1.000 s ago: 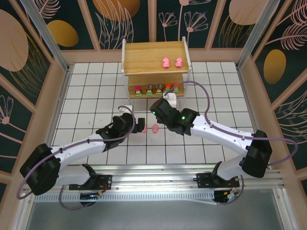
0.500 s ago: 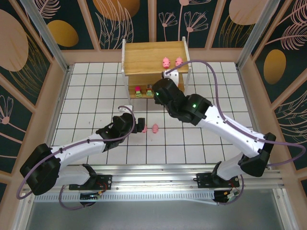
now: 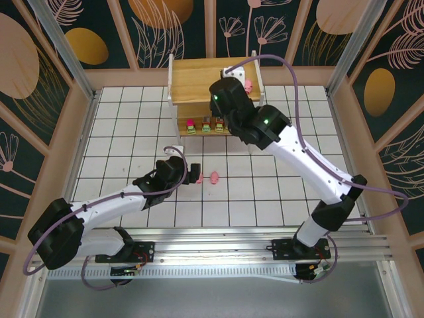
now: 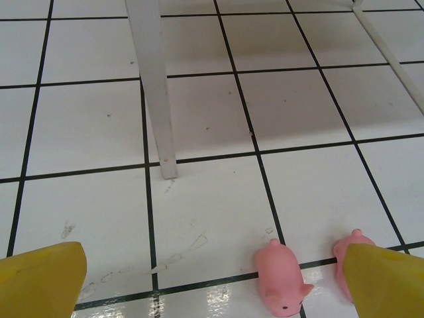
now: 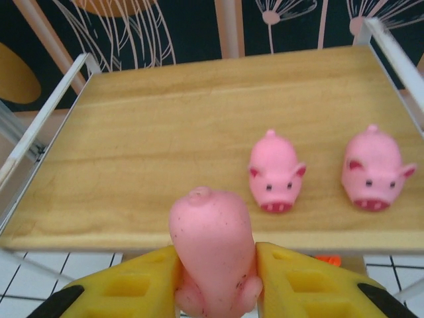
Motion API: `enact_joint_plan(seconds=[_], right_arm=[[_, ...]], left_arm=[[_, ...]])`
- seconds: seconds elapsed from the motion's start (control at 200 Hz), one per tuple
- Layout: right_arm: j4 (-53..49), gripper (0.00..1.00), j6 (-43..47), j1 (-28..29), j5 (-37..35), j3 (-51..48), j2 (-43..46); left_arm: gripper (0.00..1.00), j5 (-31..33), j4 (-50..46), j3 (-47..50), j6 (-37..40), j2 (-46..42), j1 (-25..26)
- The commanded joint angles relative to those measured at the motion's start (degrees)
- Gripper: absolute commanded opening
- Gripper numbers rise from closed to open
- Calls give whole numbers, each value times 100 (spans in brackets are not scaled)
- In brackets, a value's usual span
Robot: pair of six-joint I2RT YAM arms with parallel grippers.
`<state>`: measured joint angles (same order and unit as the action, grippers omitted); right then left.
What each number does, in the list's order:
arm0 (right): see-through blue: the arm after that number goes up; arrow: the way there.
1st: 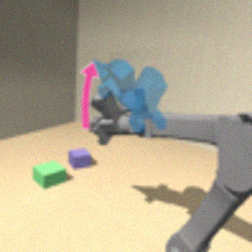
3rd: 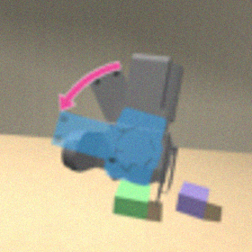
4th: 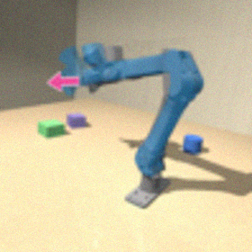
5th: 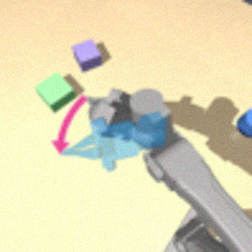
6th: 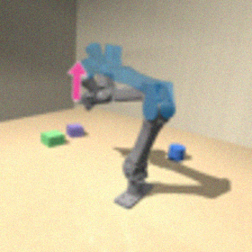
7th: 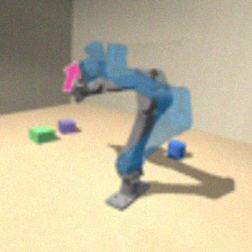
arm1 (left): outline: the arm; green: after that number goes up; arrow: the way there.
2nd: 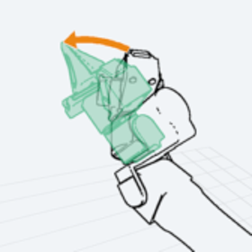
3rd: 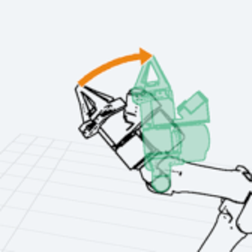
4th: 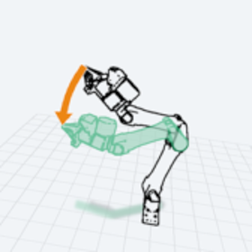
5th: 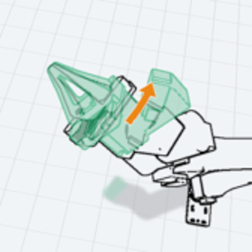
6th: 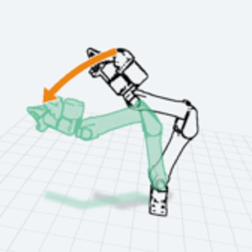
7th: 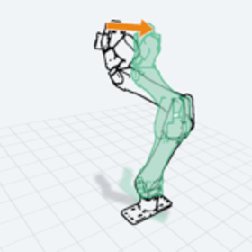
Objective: Place and organize the plastic toys onto the shelf
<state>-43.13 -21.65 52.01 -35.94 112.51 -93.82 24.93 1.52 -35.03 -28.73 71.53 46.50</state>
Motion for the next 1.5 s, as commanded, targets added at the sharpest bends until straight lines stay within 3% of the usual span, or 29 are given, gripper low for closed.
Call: enact_joint_plan(seconds=[0.0,0.42,1.497], right_arm=[[-185,32,278,-116,82,518,-317],[-640,33,373,-417,404,1777,-1374],[-888,38,282,-604,744,1814,-1699]], left_arm=[[99,74,171,-57,113,59,29],[99,91,252,74,131,63,34],[99,51,349,255,68,98,34]])
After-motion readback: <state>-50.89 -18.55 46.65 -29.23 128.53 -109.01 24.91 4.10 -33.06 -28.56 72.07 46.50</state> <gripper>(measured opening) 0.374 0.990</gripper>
